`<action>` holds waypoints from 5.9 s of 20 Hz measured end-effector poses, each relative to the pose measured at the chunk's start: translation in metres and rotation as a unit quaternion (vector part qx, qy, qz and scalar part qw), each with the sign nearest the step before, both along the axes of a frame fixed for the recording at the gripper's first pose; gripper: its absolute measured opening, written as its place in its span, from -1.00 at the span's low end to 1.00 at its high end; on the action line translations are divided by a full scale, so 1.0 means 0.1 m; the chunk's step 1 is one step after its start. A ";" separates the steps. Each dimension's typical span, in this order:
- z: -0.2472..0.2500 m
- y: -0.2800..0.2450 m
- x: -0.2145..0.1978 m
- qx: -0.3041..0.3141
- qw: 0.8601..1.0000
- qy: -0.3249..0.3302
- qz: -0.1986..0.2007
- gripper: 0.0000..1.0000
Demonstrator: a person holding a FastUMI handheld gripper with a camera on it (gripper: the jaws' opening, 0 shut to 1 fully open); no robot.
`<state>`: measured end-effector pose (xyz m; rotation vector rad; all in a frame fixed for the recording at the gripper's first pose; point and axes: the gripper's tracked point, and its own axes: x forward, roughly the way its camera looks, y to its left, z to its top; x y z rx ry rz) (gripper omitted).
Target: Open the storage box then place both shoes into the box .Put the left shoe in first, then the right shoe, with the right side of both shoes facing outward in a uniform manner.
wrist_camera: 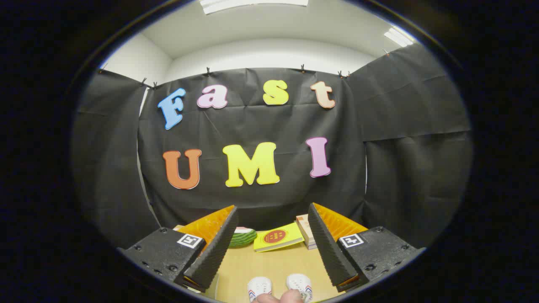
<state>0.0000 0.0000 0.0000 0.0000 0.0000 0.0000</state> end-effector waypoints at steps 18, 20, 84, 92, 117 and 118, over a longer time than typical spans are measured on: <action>-0.10 -0.06 0.01 0.008 1.000 0.026 0.010 1.00; -0.12 -0.04 0.02 0.010 0.999 0.028 0.015 1.00; -2.69 2.42 -0.49 0.282 0.706 0.519 0.390 -0.89; -2.00 3.39 -0.63 0.216 0.713 0.480 0.463 -0.89; -1.56 2.14 0.16 -0.008 0.910 0.283 0.303 0.90; -1.57 1.95 0.22 -0.006 0.915 0.283 0.286 0.89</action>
